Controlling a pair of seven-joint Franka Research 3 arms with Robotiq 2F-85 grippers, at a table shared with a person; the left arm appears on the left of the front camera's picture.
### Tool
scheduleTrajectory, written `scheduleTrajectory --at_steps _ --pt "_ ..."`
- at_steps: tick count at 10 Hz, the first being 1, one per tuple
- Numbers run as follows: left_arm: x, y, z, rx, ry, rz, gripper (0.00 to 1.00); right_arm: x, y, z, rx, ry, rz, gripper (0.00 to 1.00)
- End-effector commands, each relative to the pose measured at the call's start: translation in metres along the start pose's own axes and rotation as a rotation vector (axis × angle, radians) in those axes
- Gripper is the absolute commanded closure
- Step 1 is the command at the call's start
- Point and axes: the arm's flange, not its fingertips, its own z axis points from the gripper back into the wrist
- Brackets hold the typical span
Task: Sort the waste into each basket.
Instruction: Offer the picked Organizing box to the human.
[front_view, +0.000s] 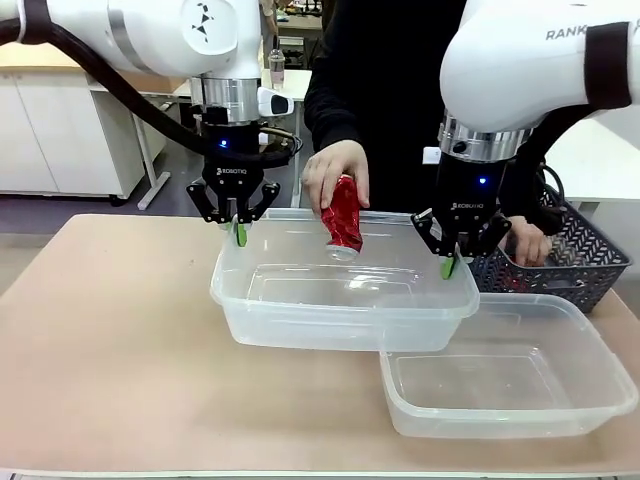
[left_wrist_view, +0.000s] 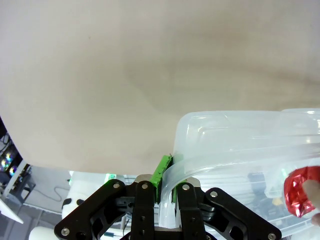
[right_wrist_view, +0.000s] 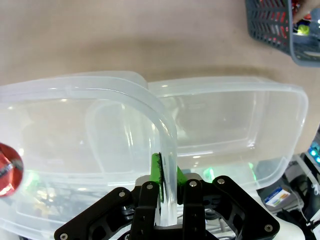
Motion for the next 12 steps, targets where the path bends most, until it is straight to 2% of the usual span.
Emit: scheduleTrajectory --at_steps 1,12 --pt "-0.0041 0.0012 -0.0017 0.001 -0.014 0.008 0.94 -0.0019 0.0055 0.0064 -0.006 -0.002 0.003 0.95" --pt "-0.0041 0.0012 -0.0017 0.001 -0.014 0.008 0.94 -0.0019 0.0055 0.0064 -0.006 -0.002 0.003 0.95"
